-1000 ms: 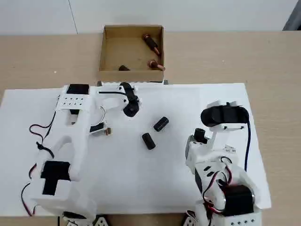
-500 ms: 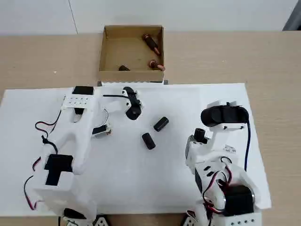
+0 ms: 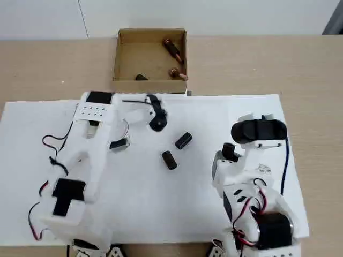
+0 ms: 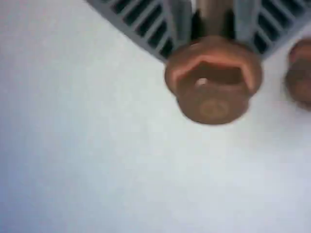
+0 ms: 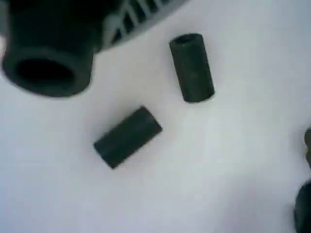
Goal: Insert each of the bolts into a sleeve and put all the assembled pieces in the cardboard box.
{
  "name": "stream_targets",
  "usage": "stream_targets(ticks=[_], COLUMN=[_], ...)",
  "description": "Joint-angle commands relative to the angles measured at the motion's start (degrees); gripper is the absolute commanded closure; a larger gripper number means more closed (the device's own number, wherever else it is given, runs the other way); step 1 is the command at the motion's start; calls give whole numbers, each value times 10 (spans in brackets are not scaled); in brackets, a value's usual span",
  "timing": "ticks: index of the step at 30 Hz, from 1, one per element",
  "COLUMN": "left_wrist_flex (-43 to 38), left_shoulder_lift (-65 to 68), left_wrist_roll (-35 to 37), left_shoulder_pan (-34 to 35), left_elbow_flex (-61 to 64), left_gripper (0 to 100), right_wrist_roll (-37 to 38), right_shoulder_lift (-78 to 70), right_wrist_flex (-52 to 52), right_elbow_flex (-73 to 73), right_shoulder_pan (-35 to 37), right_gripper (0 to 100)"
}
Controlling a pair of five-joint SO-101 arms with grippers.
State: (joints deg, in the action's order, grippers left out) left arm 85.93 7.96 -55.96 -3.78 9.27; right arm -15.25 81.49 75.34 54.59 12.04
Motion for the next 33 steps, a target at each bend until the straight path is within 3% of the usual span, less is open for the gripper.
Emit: stream_targets(ticks=[1, 3, 8, 15, 22, 26, 30, 33], left_wrist_flex=[10, 10, 9, 23, -76, -154, -226, -237], left_shoulder_lift=[-116, -175, -295, -437, -633, -772, -892, -955], left_wrist_roll=[54, 98, 286, 309, 463, 520, 529, 531], left_shoulder_pan=[-31, -55, -113, -142, -138, -137, -136, -136], left_elbow_flex=[-31, -29, -29, -4, 155, 282, 399, 458], left_gripper=[995, 995, 995, 995, 995, 995, 995, 995], right_wrist_roll=[24, 31, 71, 87, 87, 109, 128, 144], right_shoulder_lift=[6, 6, 6, 7, 29, 78, 133, 166], right_wrist_flex=[-7, -3, 31, 114, 160, 142, 65, 7], right_elbow_flex=[-53, -75, -123, -183, -187, -129, -50, 17], right_shoulder_pan=[0, 0, -1, 0, 0, 0, 0, 0], right_gripper=[996, 996, 996, 996, 996, 996, 996, 996])
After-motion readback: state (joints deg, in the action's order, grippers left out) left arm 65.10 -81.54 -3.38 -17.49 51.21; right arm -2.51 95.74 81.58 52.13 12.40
